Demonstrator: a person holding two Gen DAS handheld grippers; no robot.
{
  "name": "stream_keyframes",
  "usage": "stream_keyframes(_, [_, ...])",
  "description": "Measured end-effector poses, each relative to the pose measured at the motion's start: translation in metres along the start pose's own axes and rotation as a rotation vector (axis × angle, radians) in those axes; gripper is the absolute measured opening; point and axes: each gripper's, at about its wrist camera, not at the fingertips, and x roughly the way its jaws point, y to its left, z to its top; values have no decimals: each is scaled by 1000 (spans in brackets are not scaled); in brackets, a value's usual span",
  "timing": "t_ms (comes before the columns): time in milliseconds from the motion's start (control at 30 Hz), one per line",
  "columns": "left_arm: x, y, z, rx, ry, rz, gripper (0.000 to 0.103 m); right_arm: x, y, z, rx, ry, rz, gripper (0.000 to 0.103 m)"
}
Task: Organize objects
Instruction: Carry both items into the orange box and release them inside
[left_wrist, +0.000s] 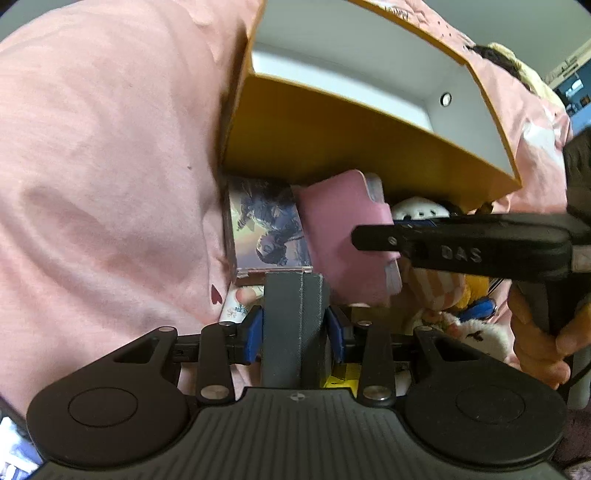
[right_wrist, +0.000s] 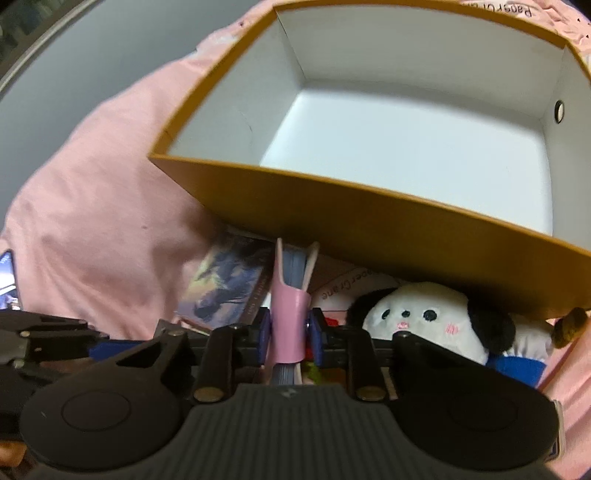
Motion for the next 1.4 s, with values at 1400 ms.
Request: stream_keyframes(1400, [50, -46, 142, 122, -57, 107, 42, -15, -85, 79, 305, -249, -7, 23])
